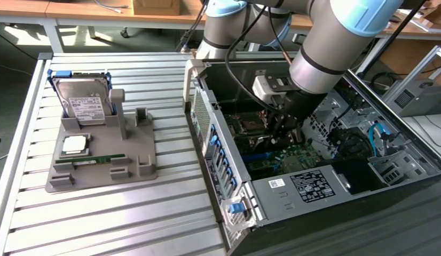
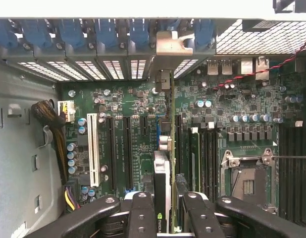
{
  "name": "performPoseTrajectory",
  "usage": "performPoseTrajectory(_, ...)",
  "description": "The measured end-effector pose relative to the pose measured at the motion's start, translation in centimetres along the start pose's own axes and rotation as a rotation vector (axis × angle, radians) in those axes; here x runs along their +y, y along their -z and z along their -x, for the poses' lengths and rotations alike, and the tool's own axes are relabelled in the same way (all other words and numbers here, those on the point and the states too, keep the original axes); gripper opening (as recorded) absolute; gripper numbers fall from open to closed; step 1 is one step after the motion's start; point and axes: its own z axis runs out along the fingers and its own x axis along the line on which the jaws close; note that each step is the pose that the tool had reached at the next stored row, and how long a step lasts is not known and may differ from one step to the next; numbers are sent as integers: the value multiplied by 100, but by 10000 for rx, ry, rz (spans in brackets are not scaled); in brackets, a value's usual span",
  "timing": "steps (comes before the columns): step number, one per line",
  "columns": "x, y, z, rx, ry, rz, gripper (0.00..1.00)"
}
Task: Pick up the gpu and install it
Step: 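Insert the gpu into the slot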
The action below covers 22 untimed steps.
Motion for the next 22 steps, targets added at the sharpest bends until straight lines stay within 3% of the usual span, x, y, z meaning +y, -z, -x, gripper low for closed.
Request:
performPoseTrajectory(8, 80, -26, -7, 8, -1, 0, 27)
performPoseTrajectory(18, 83, -36, 23, 8, 0, -1, 27)
performPoseTrajectory(22, 85, -40, 82, 10, -1, -1, 27)
